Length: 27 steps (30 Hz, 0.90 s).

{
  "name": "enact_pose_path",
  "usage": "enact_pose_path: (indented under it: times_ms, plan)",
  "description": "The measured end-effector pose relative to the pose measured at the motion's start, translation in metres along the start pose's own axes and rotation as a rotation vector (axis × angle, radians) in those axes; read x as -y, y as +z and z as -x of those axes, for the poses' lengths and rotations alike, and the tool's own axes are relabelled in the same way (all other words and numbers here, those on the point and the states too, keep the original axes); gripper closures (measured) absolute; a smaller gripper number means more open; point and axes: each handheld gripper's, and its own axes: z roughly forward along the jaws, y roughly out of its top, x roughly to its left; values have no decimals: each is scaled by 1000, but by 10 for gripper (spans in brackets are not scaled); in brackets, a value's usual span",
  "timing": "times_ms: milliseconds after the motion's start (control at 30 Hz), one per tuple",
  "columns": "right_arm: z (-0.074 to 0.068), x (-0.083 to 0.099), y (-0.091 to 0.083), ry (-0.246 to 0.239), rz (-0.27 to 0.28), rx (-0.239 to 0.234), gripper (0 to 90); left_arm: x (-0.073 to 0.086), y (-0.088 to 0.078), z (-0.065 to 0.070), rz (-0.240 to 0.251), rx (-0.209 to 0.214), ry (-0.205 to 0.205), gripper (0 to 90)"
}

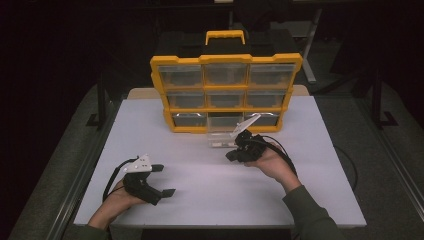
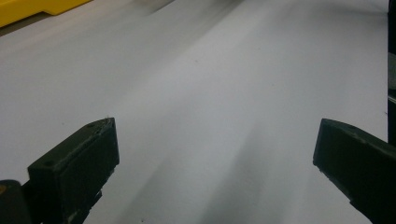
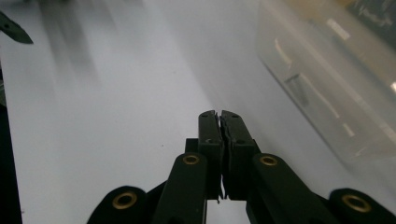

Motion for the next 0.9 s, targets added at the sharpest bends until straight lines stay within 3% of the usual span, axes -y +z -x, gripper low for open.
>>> enact_pose_path:
  times_ms: [433,900]
  plan:
    - [17,-38,-23,0,63,39,866,0,0,0,1,-1,4,2]
    - [38,-59,-11,42,81,96,866,0,-1,0,4,1,-2,2]
